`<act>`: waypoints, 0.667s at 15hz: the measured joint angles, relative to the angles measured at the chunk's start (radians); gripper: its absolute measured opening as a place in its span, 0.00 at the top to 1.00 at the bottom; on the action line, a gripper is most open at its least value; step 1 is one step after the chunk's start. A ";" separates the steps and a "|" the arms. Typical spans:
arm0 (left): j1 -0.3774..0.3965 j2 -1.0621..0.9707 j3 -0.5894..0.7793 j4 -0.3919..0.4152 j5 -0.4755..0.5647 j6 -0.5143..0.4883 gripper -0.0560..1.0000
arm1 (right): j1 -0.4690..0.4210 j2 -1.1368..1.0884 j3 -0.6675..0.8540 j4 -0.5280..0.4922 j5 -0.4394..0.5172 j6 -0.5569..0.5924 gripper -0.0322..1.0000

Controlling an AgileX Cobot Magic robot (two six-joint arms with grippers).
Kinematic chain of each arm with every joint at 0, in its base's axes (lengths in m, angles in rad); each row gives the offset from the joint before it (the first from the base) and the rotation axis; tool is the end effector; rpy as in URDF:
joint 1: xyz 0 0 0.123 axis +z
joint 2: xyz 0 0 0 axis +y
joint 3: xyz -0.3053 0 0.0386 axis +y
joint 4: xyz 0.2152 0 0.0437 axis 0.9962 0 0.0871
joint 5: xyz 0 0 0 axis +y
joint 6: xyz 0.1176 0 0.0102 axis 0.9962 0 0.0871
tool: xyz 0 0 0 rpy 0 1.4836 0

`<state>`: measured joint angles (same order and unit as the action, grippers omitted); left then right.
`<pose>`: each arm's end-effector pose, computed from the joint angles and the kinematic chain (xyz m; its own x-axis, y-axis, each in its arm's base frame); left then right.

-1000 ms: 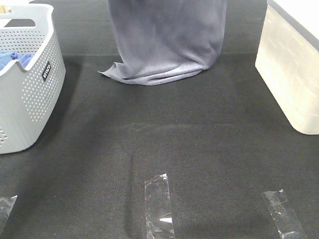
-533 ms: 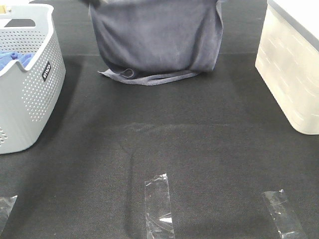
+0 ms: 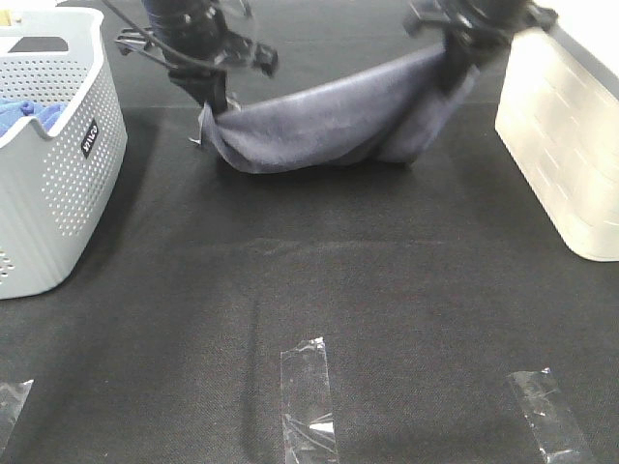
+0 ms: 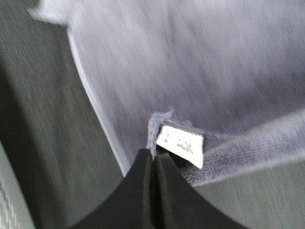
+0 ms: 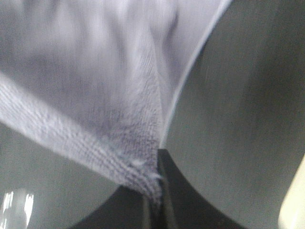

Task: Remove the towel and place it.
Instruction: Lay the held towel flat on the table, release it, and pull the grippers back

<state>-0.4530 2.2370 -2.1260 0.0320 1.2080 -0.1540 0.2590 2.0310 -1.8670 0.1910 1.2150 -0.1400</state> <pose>0.4304 -0.2056 0.2475 -0.9002 0.2802 -0.3333 0.3036 0.9526 -0.0194 0.4027 0.1284 0.2759 -0.9034 -0.3133 -0.2929 -0.3670 0.9181 0.1499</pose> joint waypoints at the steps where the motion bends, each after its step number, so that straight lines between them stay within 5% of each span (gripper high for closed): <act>1: -0.020 -0.053 0.075 0.006 0.000 0.000 0.95 | 0.000 -0.059 0.106 0.005 -0.001 -0.002 0.97; 5: -0.115 -0.327 0.479 0.008 -0.002 -0.032 0.95 | 0.000 -0.302 0.500 0.053 0.002 -0.003 0.97; 10: -0.225 -0.515 0.730 0.001 -0.004 -0.139 0.95 | 0.000 -0.477 0.812 0.135 0.002 -0.003 0.97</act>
<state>-0.6780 1.7220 -1.3960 0.0330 1.2040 -0.2930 0.2590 1.5540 -1.0550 0.3260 1.2170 -0.1430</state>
